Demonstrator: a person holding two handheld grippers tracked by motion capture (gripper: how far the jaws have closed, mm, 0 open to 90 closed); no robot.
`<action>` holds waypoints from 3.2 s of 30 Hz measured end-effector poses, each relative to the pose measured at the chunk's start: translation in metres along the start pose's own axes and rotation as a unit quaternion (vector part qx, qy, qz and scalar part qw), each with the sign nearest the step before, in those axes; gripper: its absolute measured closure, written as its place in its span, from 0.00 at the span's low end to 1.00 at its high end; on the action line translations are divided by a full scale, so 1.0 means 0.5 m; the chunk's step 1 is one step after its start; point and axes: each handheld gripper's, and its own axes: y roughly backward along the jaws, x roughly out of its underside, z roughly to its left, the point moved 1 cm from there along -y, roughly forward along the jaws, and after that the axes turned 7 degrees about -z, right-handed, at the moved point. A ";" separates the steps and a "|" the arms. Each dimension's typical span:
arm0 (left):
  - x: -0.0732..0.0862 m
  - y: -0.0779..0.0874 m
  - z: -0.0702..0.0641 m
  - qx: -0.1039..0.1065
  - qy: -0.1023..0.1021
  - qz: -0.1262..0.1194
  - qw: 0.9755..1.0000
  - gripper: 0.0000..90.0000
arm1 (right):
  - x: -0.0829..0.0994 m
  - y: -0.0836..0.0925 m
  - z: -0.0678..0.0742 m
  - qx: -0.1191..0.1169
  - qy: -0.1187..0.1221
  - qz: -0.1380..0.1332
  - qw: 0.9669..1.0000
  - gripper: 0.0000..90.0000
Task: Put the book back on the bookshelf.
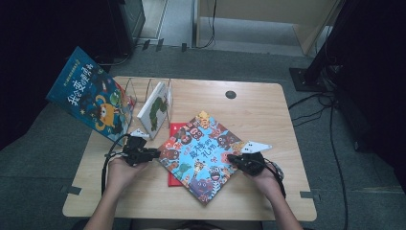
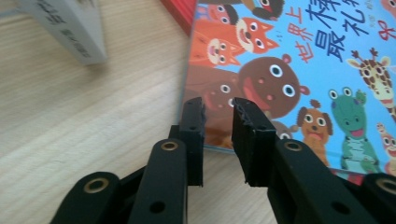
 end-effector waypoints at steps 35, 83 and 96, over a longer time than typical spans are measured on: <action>0.005 -0.025 0.040 0.019 0.009 0.036 0.999 0.91 | 0.018 0.038 -0.039 0.022 -0.027 0.000 0.999 0.99; -0.005 -0.032 0.004 0.057 0.019 0.028 0.998 0.47 | 0.035 0.061 -0.096 0.049 -0.066 0.007 0.997 0.99; -0.014 -0.059 -0.009 0.069 0.010 0.043 0.997 0.44 | 0.027 0.041 -0.102 0.052 -0.082 -0.007 0.995 1.00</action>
